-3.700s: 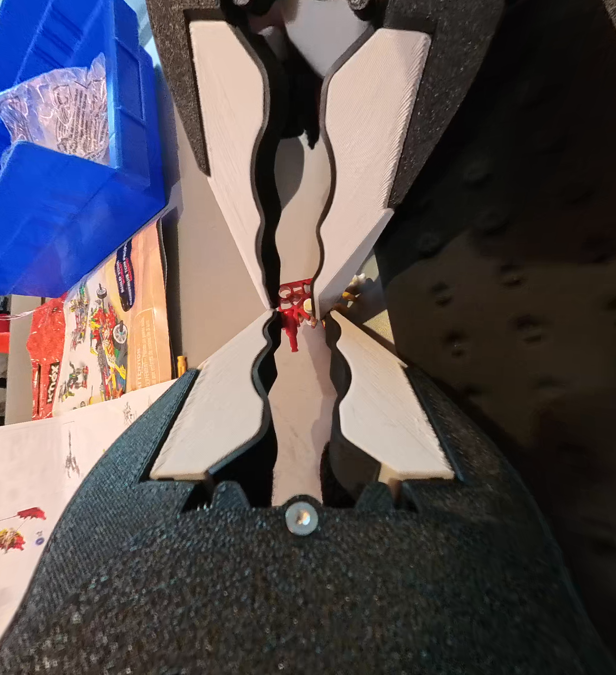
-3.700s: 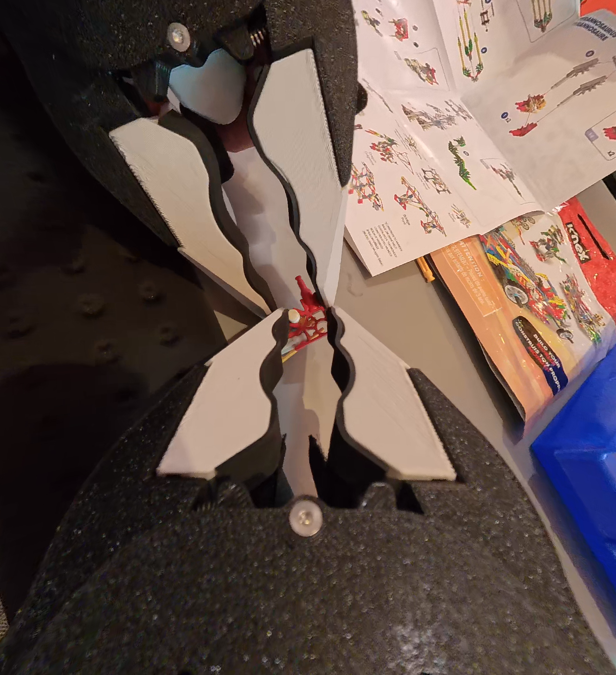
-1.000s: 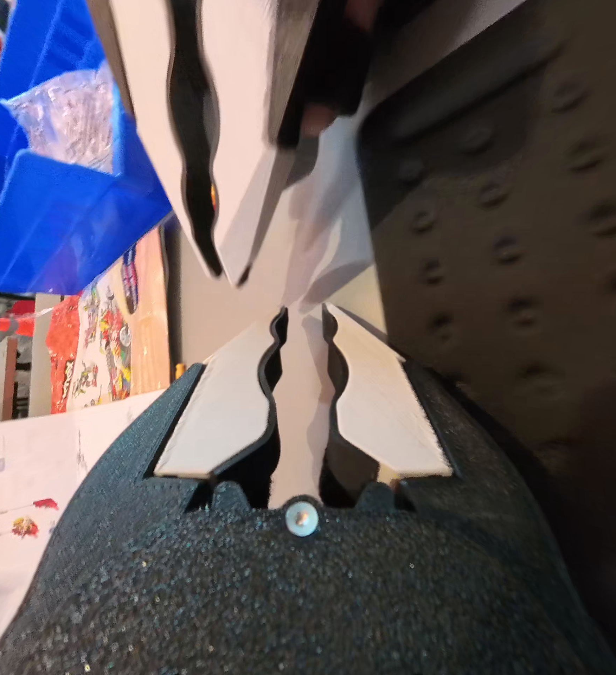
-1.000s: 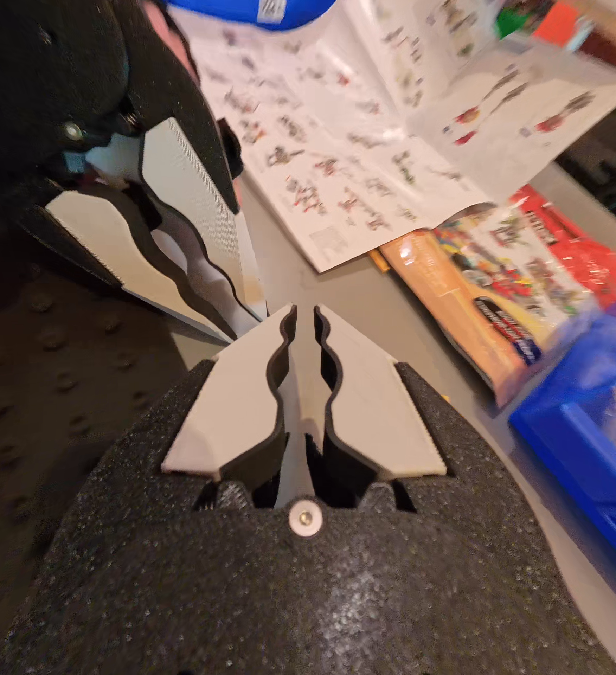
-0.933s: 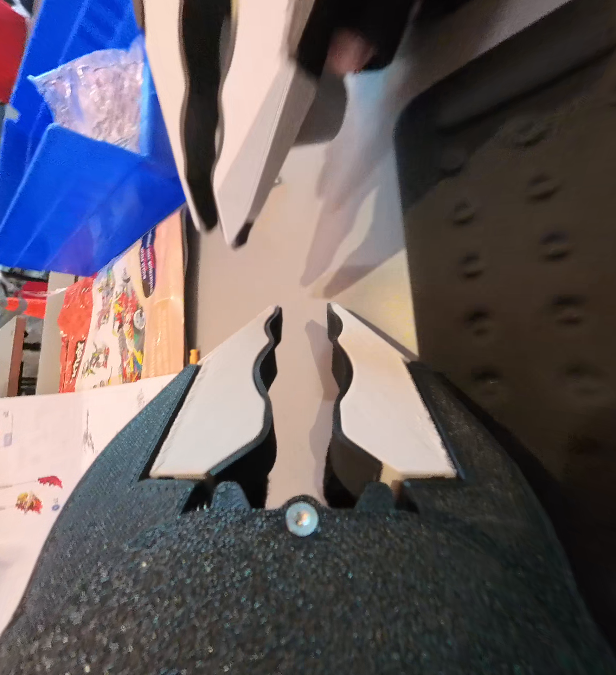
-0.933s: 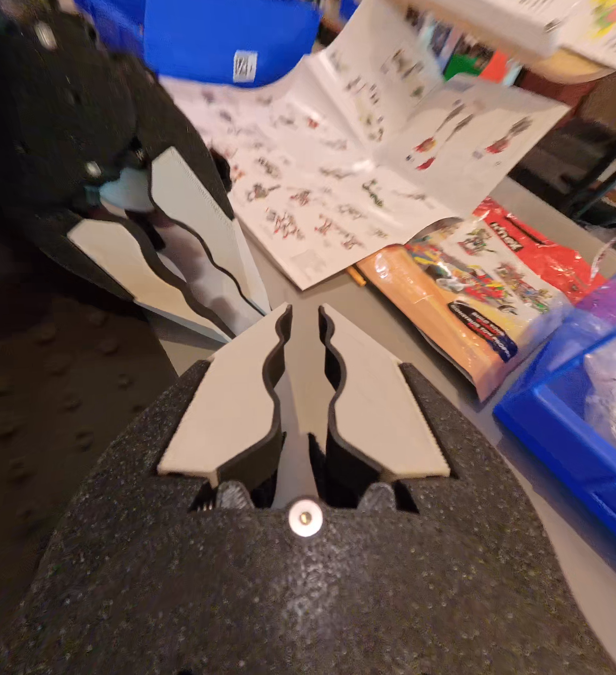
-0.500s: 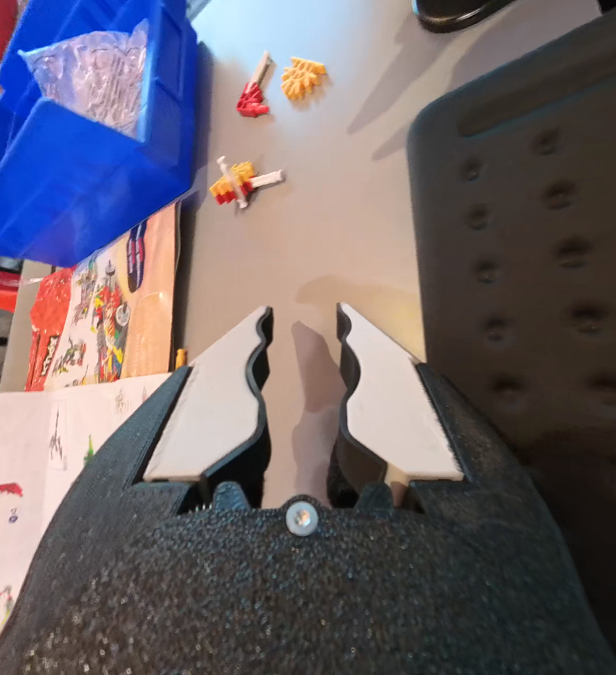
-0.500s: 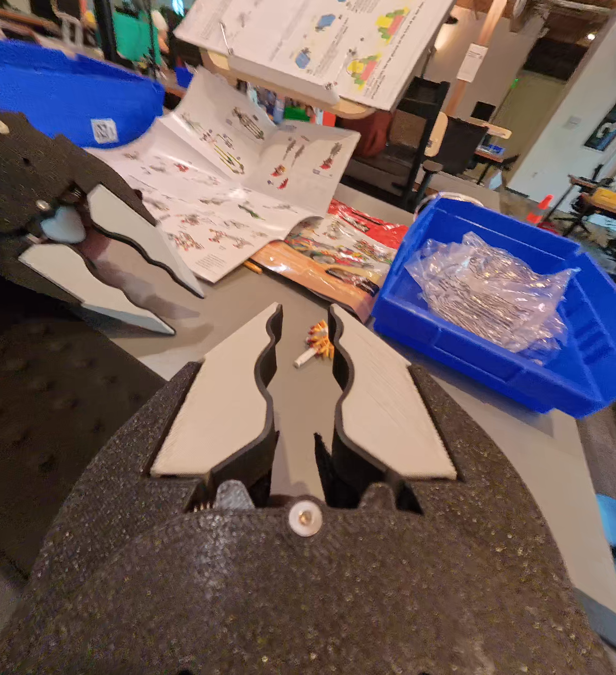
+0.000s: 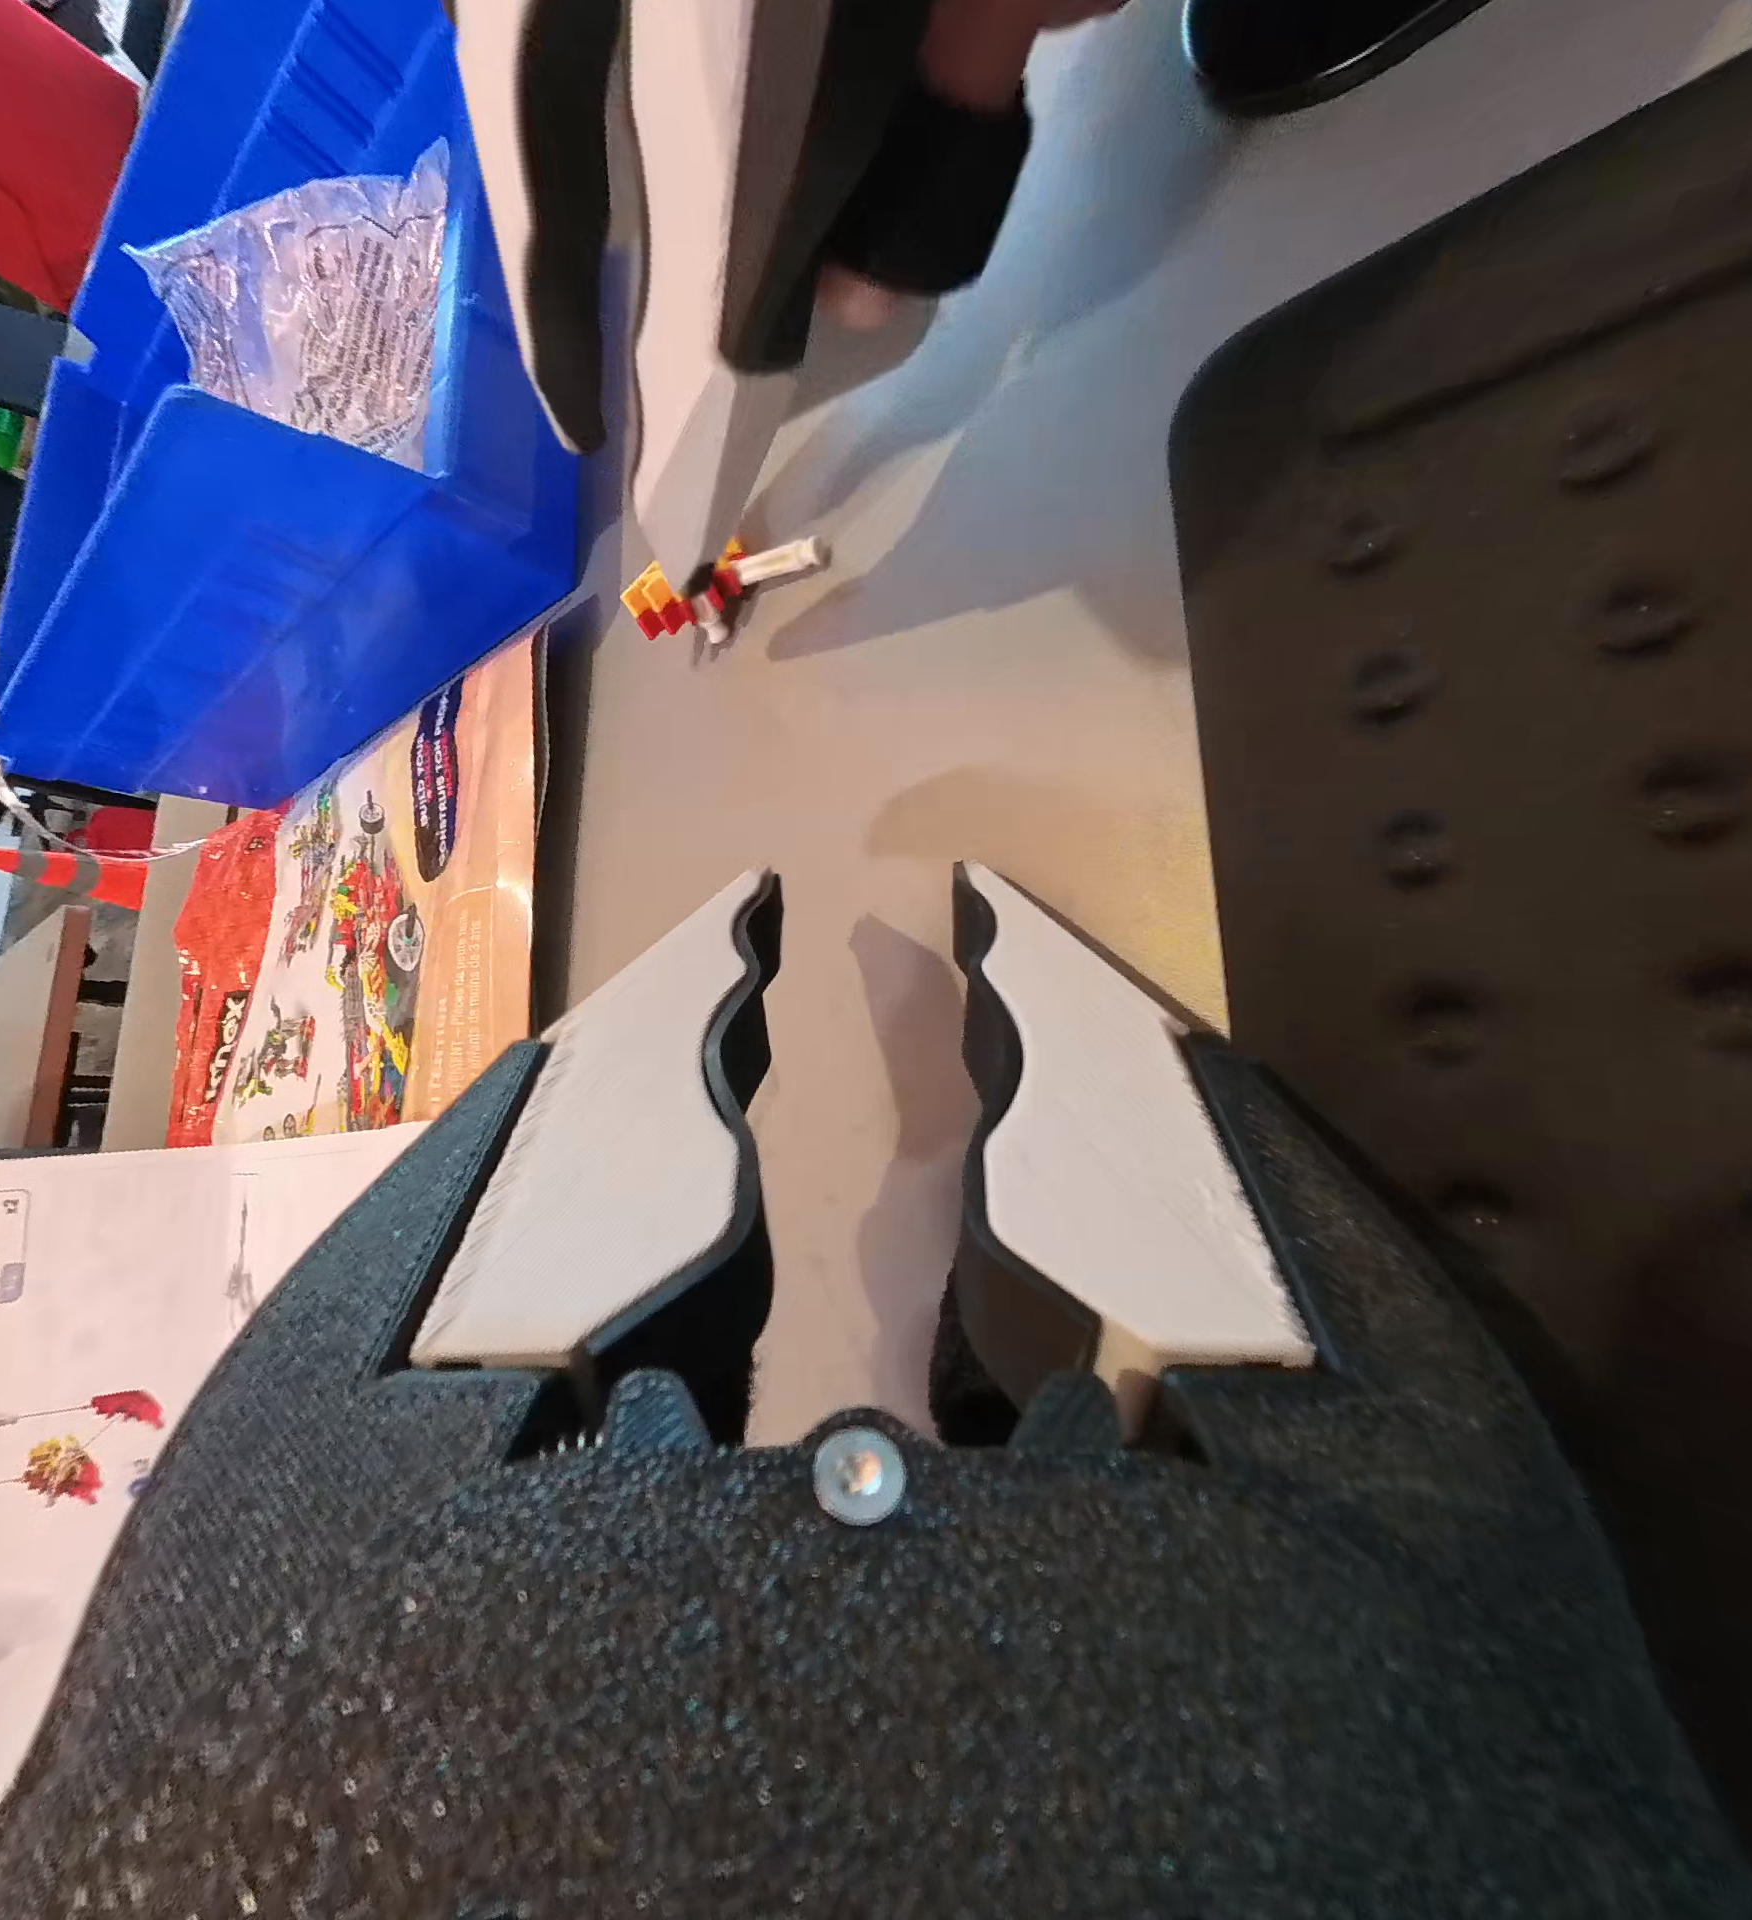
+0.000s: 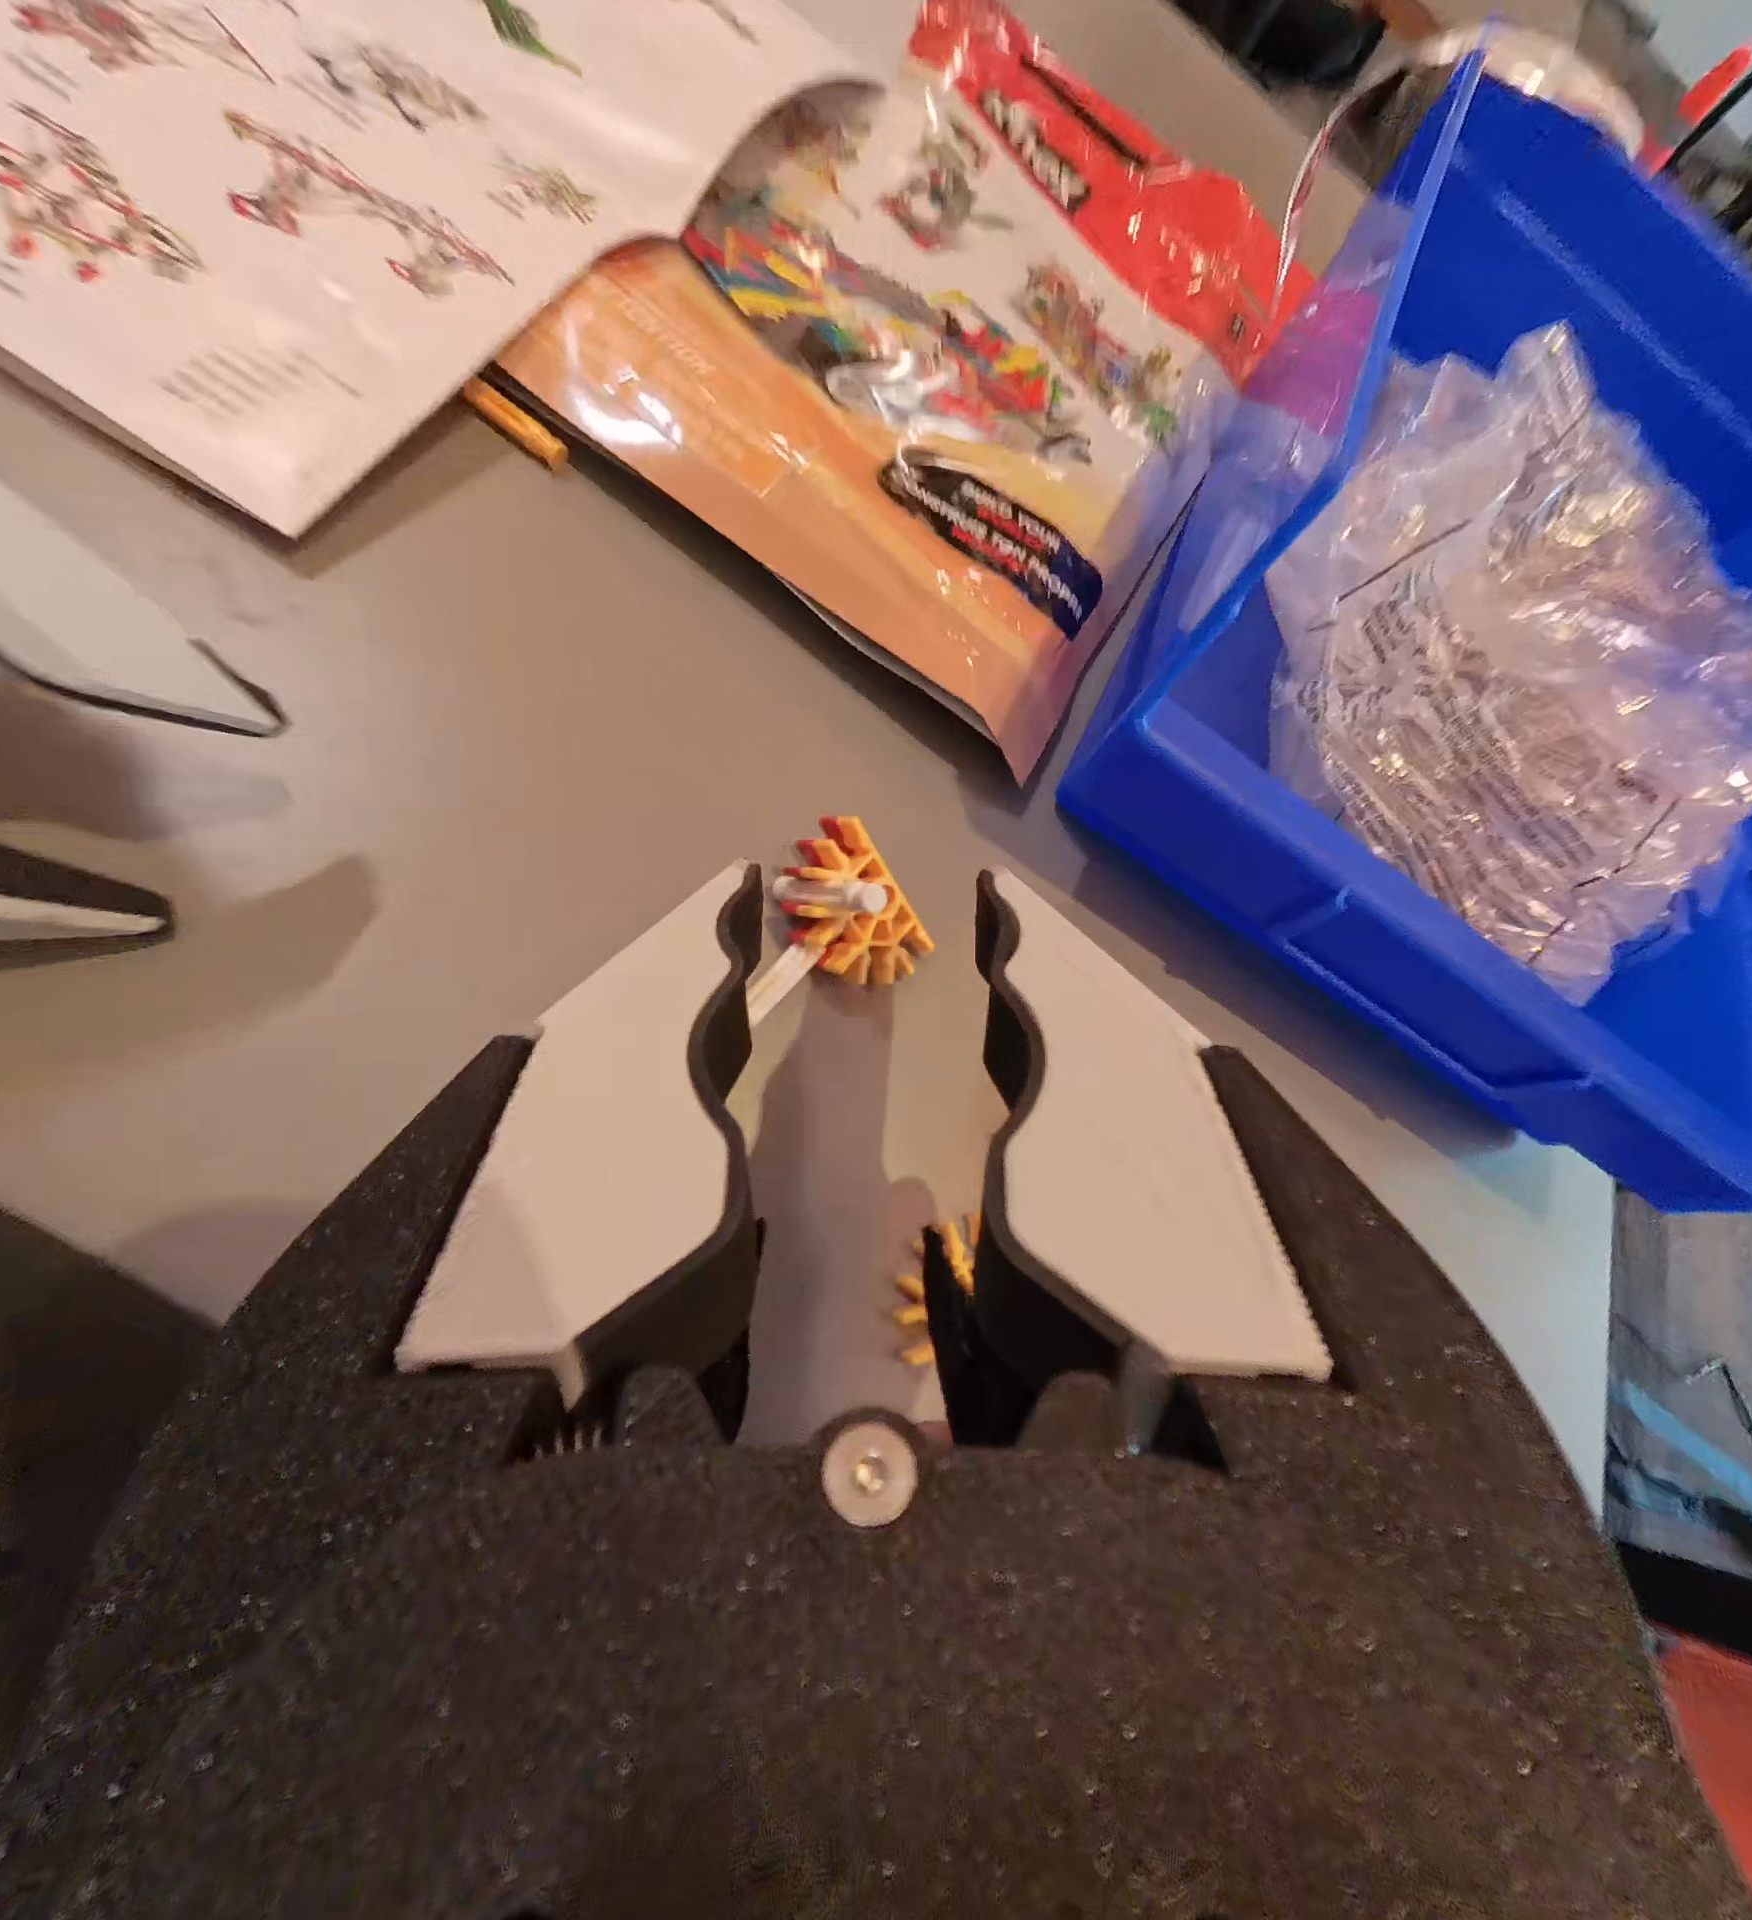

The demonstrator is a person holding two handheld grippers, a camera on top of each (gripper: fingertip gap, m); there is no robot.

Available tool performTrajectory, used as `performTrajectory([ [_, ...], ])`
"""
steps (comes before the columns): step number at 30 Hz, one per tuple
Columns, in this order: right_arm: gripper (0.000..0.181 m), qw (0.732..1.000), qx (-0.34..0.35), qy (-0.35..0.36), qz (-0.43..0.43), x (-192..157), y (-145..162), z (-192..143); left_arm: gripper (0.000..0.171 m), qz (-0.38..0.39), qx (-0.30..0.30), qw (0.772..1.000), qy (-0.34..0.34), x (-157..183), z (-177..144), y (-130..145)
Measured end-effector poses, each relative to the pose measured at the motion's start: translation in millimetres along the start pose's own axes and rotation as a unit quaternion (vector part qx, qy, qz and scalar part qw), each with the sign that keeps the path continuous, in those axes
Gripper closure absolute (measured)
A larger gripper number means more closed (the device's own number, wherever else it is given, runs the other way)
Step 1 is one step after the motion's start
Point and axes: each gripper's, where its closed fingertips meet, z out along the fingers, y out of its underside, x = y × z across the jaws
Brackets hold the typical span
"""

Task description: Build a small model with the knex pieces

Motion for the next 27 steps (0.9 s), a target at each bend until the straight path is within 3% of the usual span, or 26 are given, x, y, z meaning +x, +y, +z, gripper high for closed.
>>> performTrajectory([
  [3, 0.143, 0.999, -0.047, -0.026, 0.001, -2.6, 13.5, 16.9, 0.142, -0.005, 0.004, 1.0, 0.002, -0.8, -1.3, -1.5],
  [4, 0.152, 0.998, -0.049, -0.033, 0.001, -5.0, 13.8, 19.2, 0.142, -0.007, 0.004, 1.0, 0.001, -1.9, -2.0, -1.2],
  [10, 0.159, 0.996, -0.028, -0.079, -0.031, -34.7, -3.9, 12.9, 0.139, -0.013, 0.008, 1.0, -0.013, -11.8, -12.7, 4.9],
  [15, 0.161, 0.982, 0.024, -0.174, -0.072, -92.6, -45.9, -4.9, 0.137, -0.015, -0.008, 0.999, -0.048, -33.4, -38.8, 36.0],
  [19, 0.159, 0.966, 0.017, -0.226, -0.124, -140.0, -58.1, -2.9, 0.139, 0.002, -0.012, 0.997, -0.077, -48.2, -66.8, 71.9],
  [21, 0.137, 0.964, 0.007, -0.228, -0.139, -149.4, -58.6, -0.6, 0.139, -0.002, -0.024, 0.997, -0.074, -47.9, -75.2, 90.7],
  [22, 0.128, 0.965, 0.01, -0.222, -0.14, -147.2, -60.1, -1.8, 0.138, 0.0, -0.033, 0.997, -0.072, -46.5, -78.2, 99.6],
  [24, 0.127, 0.97, 0.022, -0.21, -0.118, -131.7, -63.5, -9.4, 0.137, -0.002, -0.037, 0.997, -0.069, -44.7, -84.1, 107.9],
  [27, 0.127, 0.988, 0.023, -0.142, -0.055, -75.0, -55.0, -17.2, 0.138, -0.033, -0.014, 0.998, -0.058, -45.1, -90.8, 101.6],
])
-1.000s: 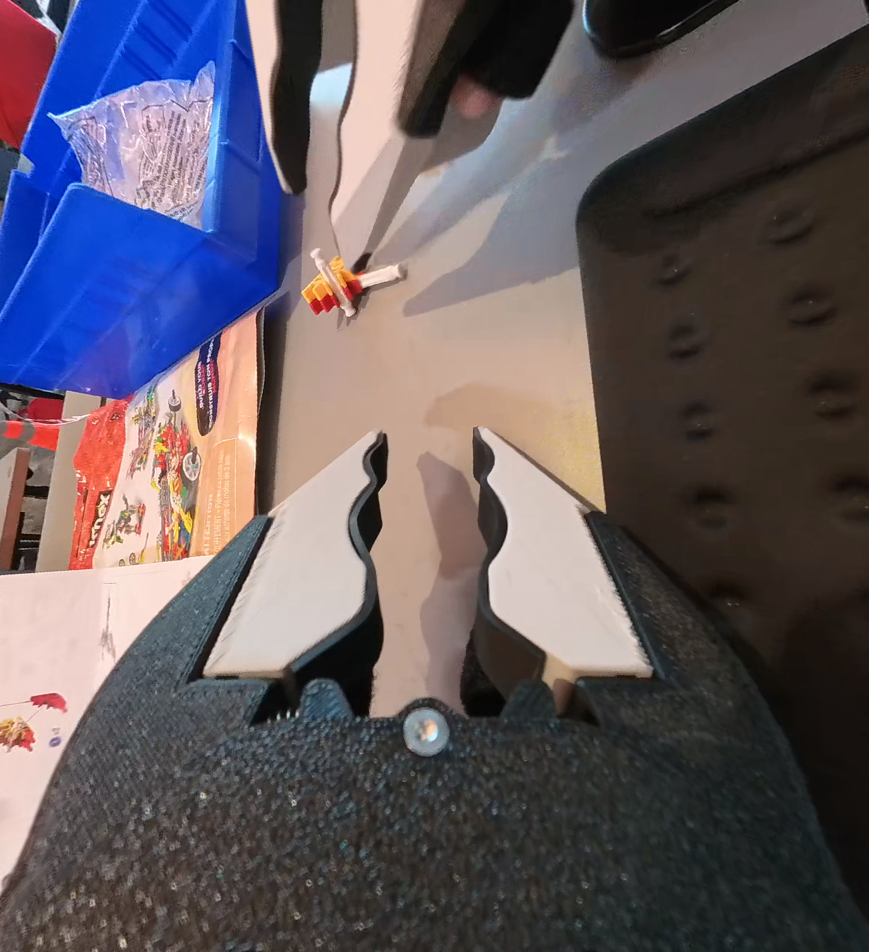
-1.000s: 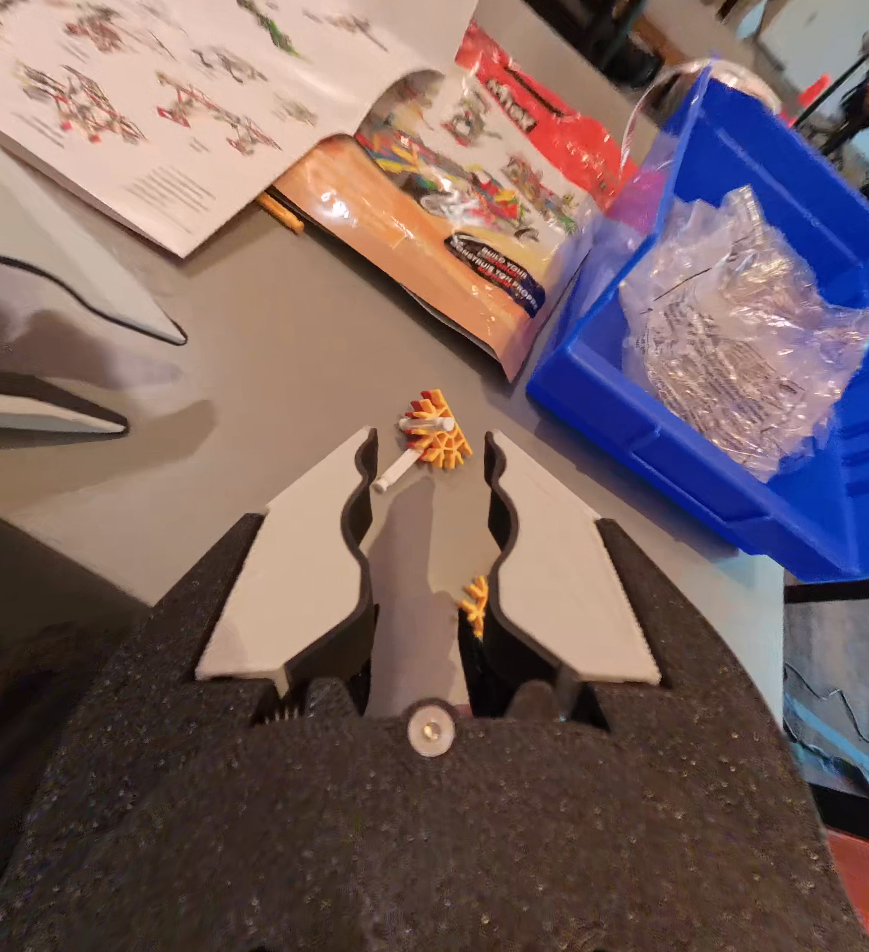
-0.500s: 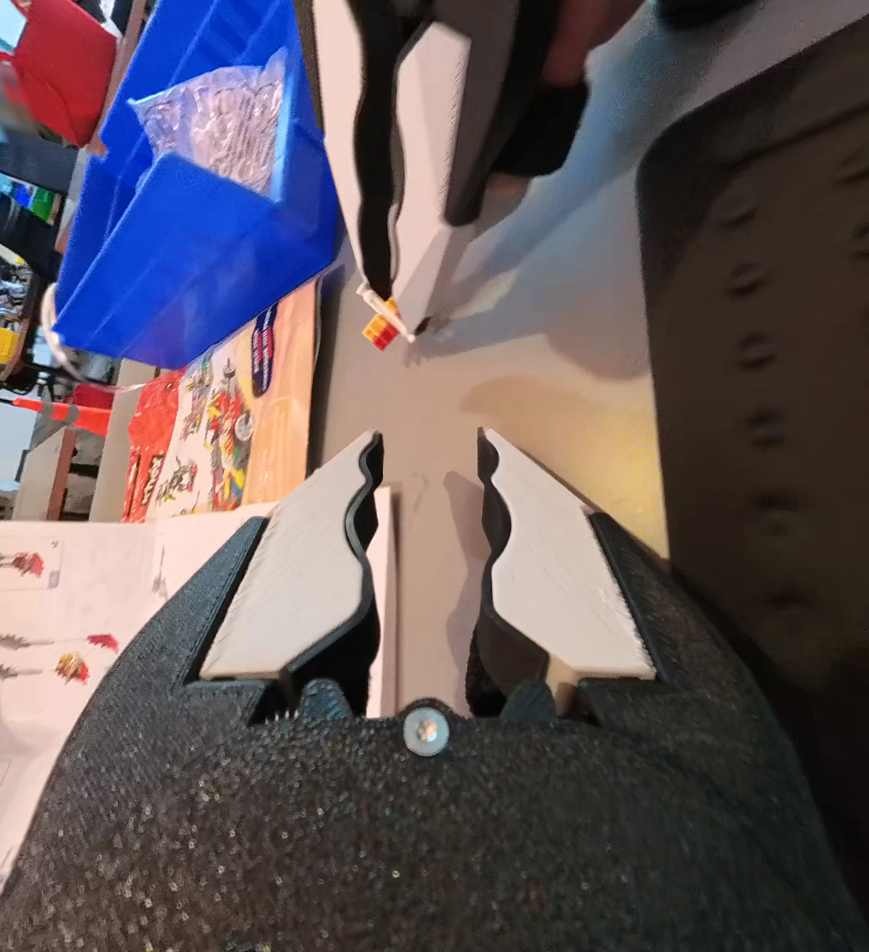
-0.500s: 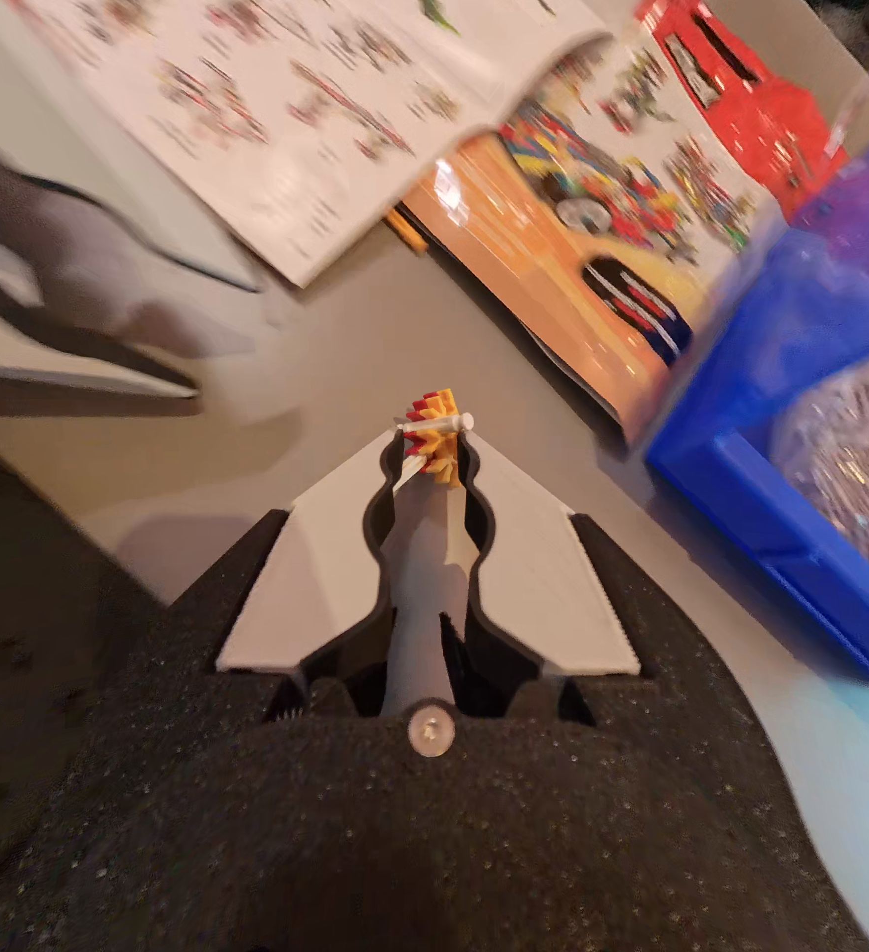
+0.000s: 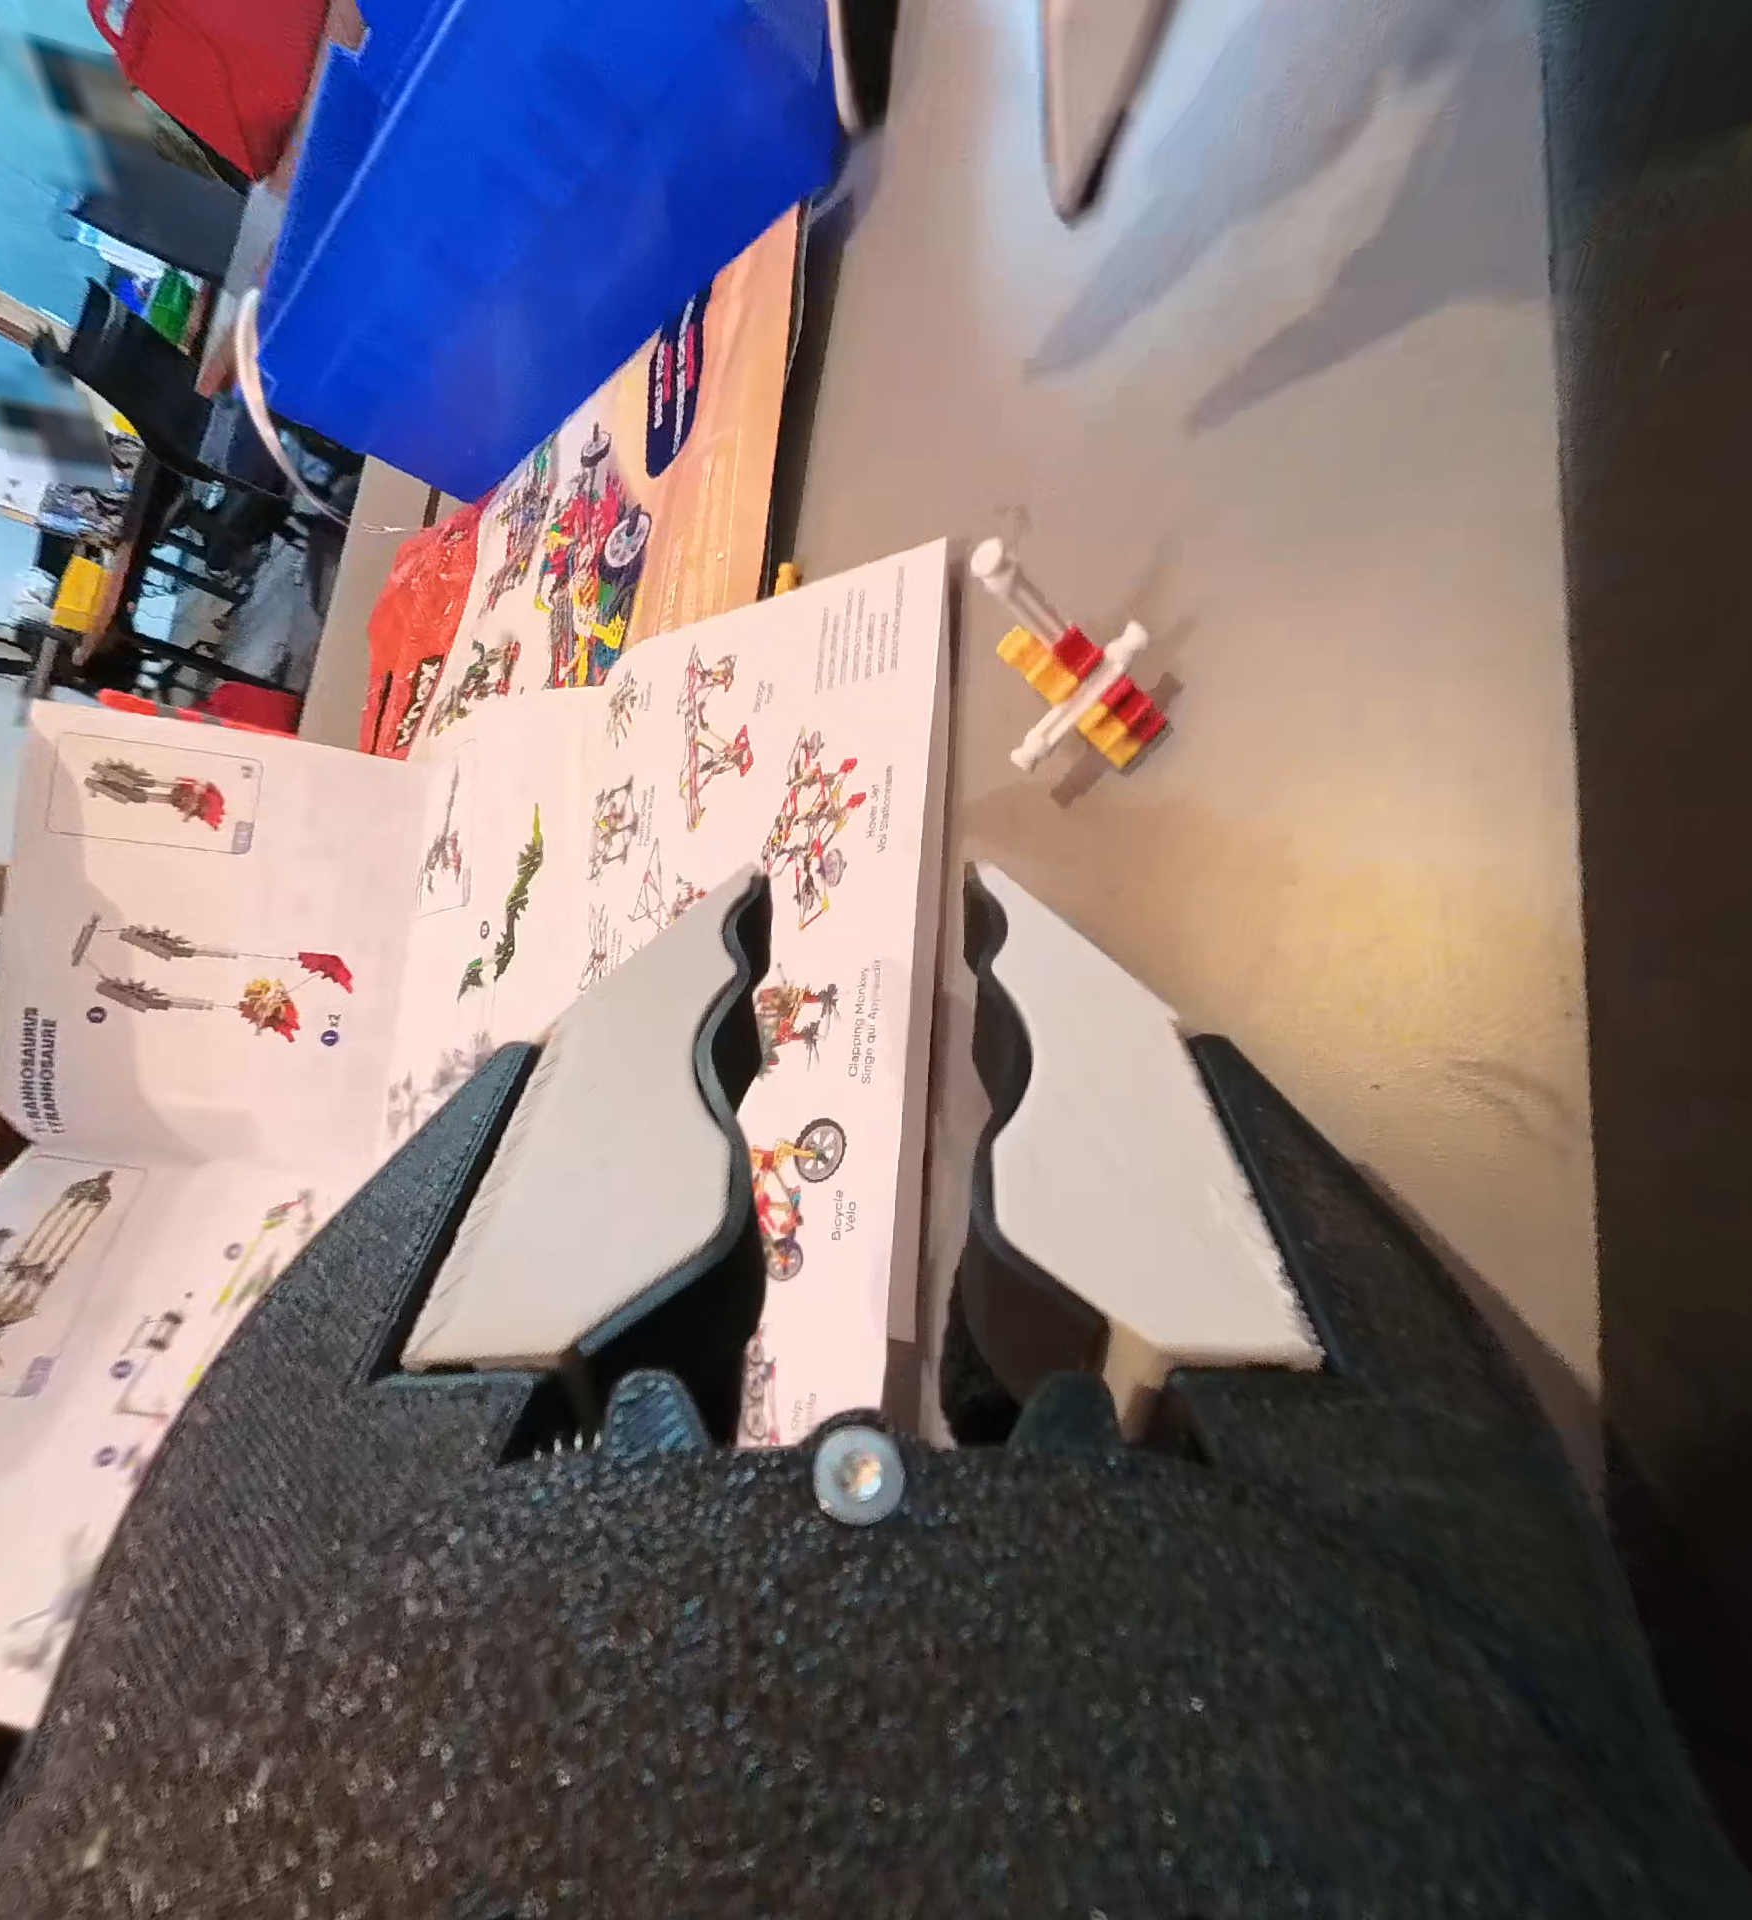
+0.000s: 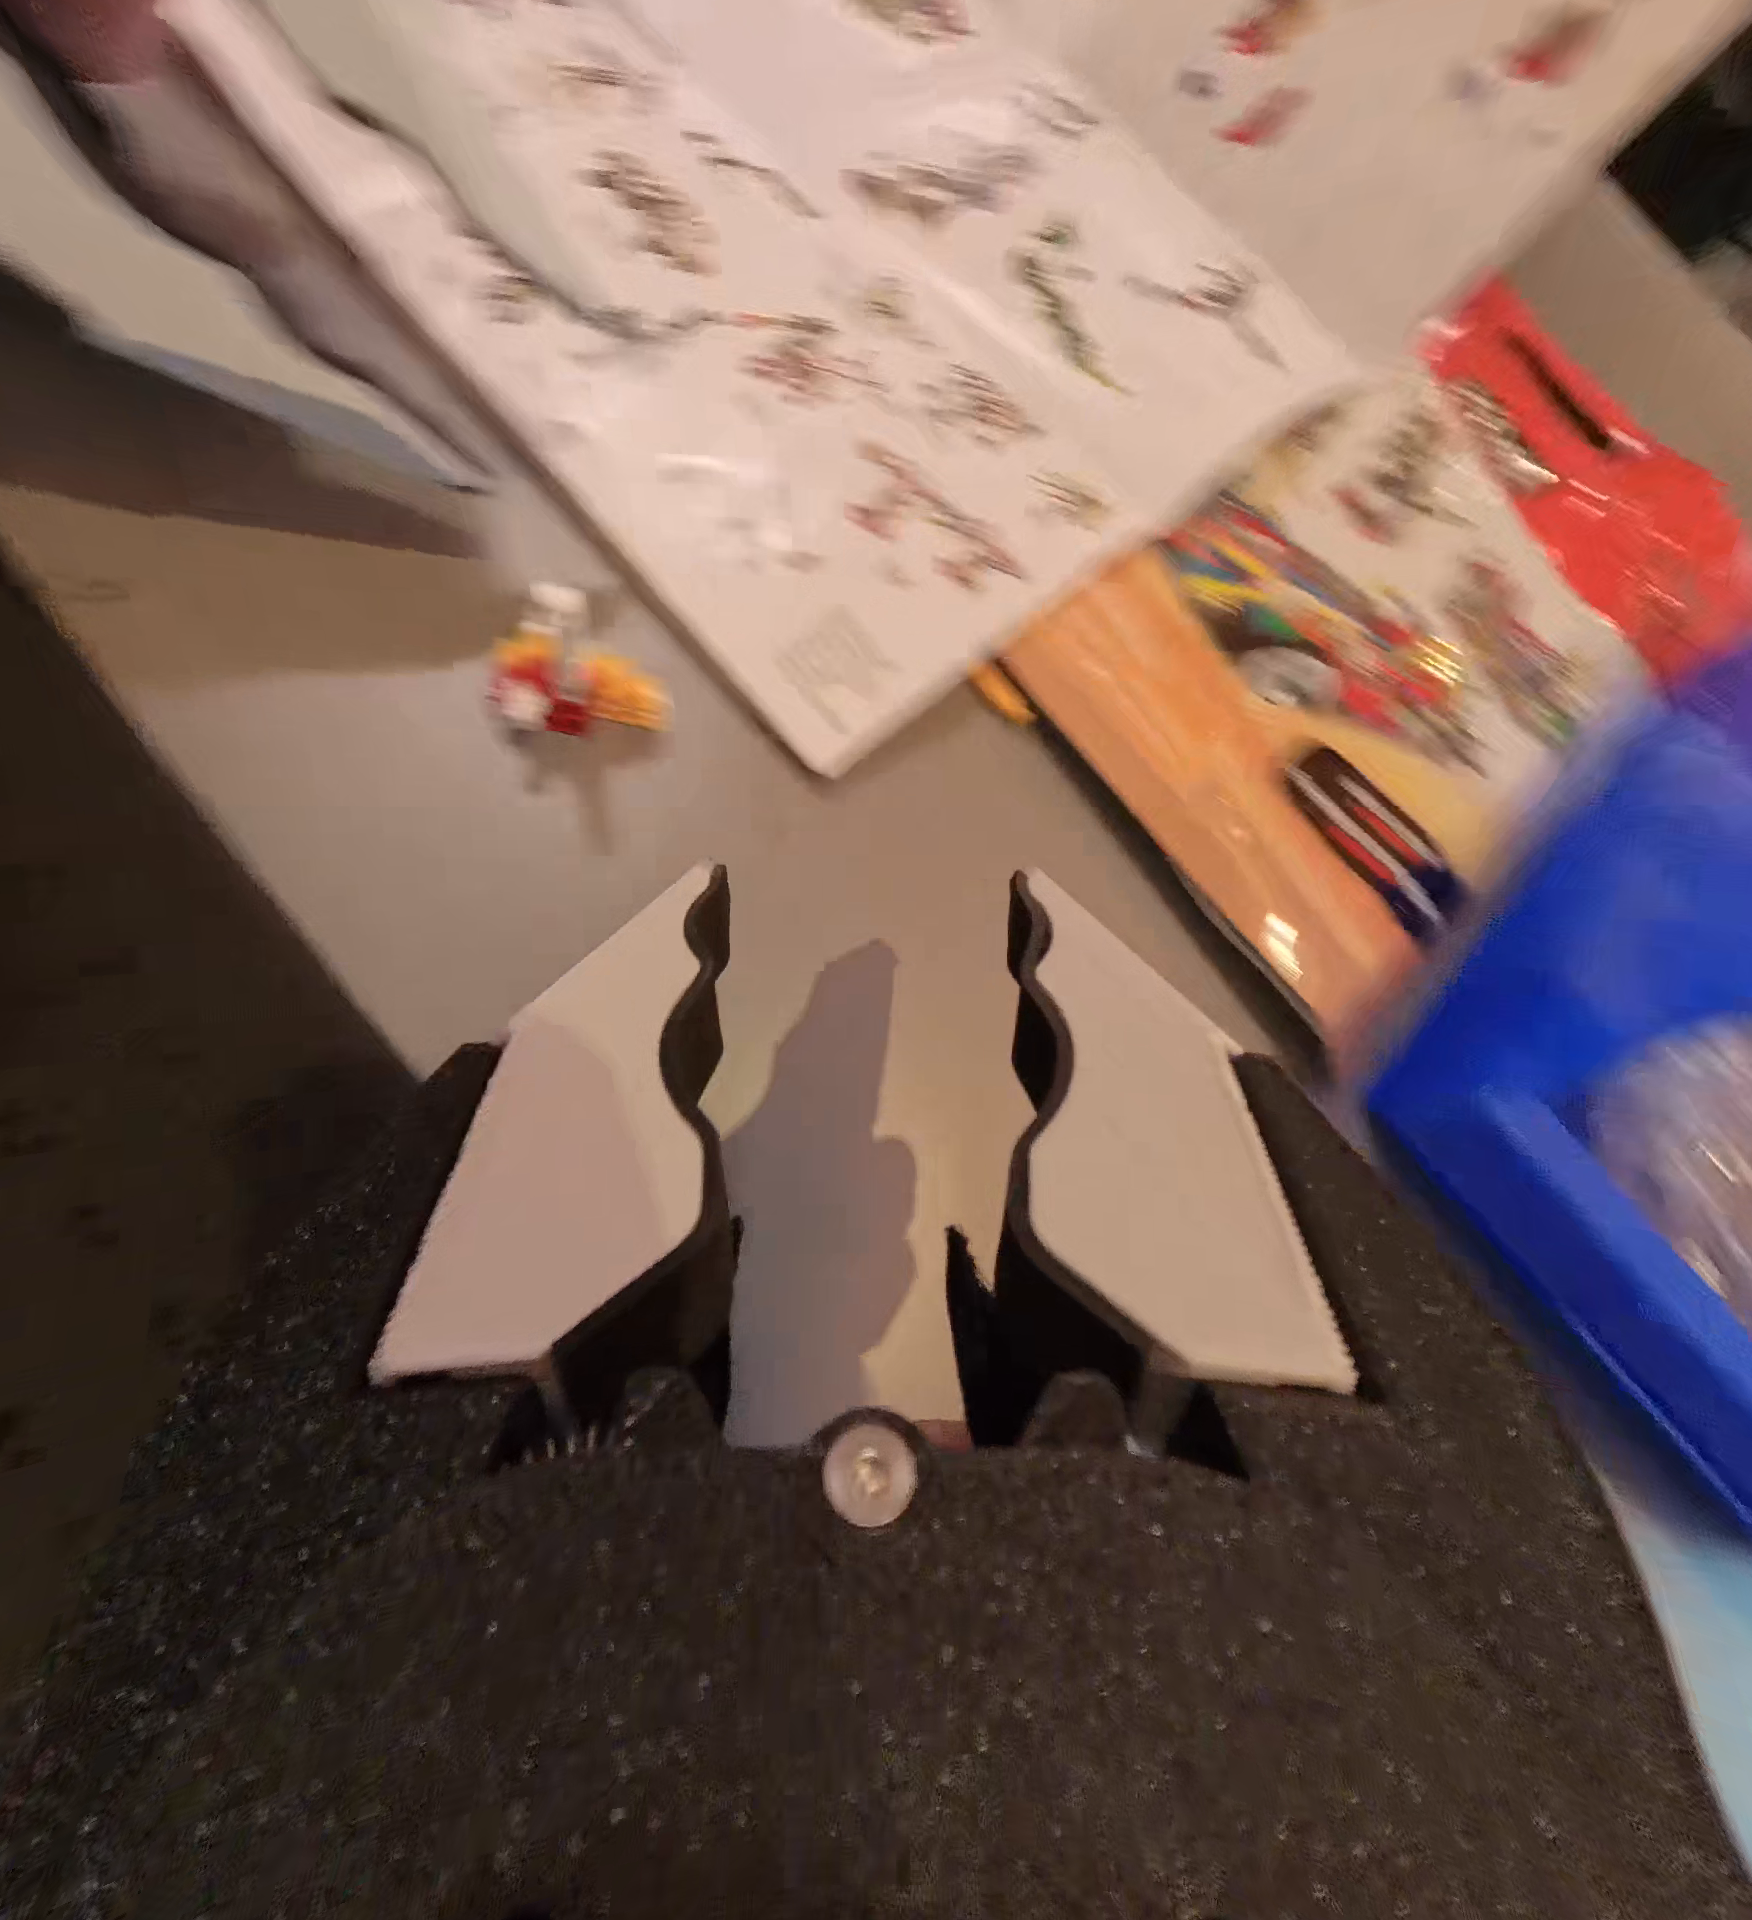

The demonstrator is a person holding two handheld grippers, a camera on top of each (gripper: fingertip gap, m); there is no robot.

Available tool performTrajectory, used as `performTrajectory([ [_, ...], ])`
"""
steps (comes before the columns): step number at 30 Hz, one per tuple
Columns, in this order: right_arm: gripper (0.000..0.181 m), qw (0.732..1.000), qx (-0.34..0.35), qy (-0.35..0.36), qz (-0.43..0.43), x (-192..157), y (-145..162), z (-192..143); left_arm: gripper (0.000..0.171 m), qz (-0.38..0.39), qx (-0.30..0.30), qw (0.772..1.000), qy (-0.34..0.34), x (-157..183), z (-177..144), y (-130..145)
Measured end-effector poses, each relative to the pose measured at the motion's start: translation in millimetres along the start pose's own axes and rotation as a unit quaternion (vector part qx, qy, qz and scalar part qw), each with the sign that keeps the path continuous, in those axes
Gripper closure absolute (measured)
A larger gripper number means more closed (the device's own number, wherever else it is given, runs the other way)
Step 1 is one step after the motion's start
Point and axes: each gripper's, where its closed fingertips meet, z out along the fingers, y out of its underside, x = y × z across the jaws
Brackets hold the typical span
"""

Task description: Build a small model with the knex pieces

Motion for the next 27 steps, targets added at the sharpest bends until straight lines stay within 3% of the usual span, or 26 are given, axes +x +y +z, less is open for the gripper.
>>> performTrajectory([
  [5, 0.131, 0.984, -0.068, 0.136, 0.091, 85.3, 63.9, -29.7, 0.138, -0.017, 0.012, 0.999, 0.027, 10.6, 2.5, -8.8],
  [11, 0.13, 0.968, -0.15, 0.138, 0.148, 104.0, 123.6, -27.2, 0.138, -0.002, 0.009, 0.999, 0.038, 21.4, 8.2, -12.9],
  [14, 0.14, 0.969, -0.132, 0.102, 0.184, 100.0, 124.4, -23.1, 0.138, -0.006, 0.01, 0.999, 0.038, 20.5, 9.9, -13.8],
  [16, 0.156, 0.967, -0.132, 0.118, 0.182, 107.9, 127.7, -24.9, 0.138, -0.005, 0.007, 0.999, 0.038, 20.7, 11.7, -12.2],
  [22, 0.157, 0.976, -0.121, 0.086, 0.159, 92.2, 116.5, -19.1, 0.137, -0.004, 0.005, 0.999, 0.042, 22.1, 14.8, -11.7],
  [27, 0.157, 0.99, -0.116, 0.02, 0.081, 43.9, 82.3, 0.5, 0.137, -0.018, 0.013, 0.998, 0.053, 22.0, 14.7, -13.2],
])
